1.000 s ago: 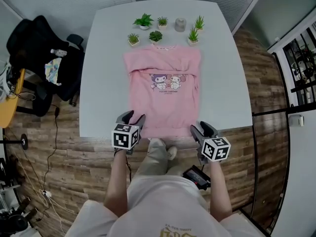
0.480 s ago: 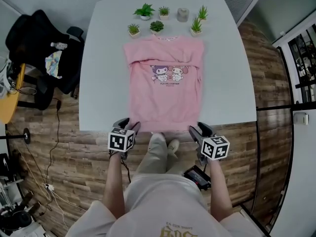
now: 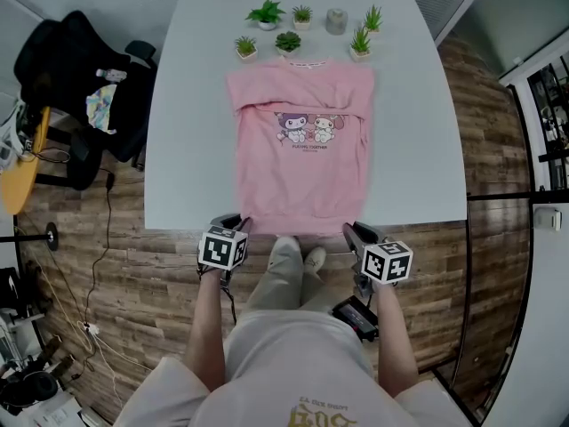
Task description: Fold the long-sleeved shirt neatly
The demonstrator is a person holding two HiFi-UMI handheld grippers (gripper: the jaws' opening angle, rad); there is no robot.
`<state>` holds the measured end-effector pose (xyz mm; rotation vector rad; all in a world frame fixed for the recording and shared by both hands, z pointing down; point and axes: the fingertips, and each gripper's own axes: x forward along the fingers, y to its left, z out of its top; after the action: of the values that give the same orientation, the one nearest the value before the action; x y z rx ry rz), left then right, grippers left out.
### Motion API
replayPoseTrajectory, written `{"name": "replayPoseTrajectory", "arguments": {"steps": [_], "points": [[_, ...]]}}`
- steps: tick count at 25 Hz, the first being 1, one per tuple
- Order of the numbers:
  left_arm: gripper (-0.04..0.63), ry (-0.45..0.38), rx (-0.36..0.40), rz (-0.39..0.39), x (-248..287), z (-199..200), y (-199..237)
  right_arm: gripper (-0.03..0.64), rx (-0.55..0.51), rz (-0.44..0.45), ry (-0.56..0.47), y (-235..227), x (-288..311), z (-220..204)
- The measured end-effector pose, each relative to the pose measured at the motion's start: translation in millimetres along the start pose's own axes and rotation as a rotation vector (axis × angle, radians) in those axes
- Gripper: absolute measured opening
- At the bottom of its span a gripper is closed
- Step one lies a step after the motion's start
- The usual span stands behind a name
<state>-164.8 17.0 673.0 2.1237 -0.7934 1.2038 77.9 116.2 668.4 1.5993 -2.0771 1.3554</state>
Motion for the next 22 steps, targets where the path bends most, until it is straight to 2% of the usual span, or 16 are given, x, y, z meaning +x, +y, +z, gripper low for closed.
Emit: {"name": "replayPoseTrajectory", "arguments": {"steps": [2,7,18,22], "points": [[0.056,-0.008,-0.009,0.0,-0.2,0.8,-0.9,0.032,-0.004,0.027,0.004,2.1,0.6,0.4],[0.048,-0.012,-0.013,-0.006,-4.6,4.4,-3.1,0.028,-0.021,0.061,-0.006,6.5,-4.6,7.9],[0.046,-0.099,-0.033,-0.04,-29.0,28.6,-12.2,0.026,-0.007,0.114,-0.145,20.3,-36.4,38.7],[0.046,-0.132,-0.028,-0.041,-41.3,39.3,-14.2,0.026,-0.034,0.113,-0.173,27.3,-48.5,50.7]]}}
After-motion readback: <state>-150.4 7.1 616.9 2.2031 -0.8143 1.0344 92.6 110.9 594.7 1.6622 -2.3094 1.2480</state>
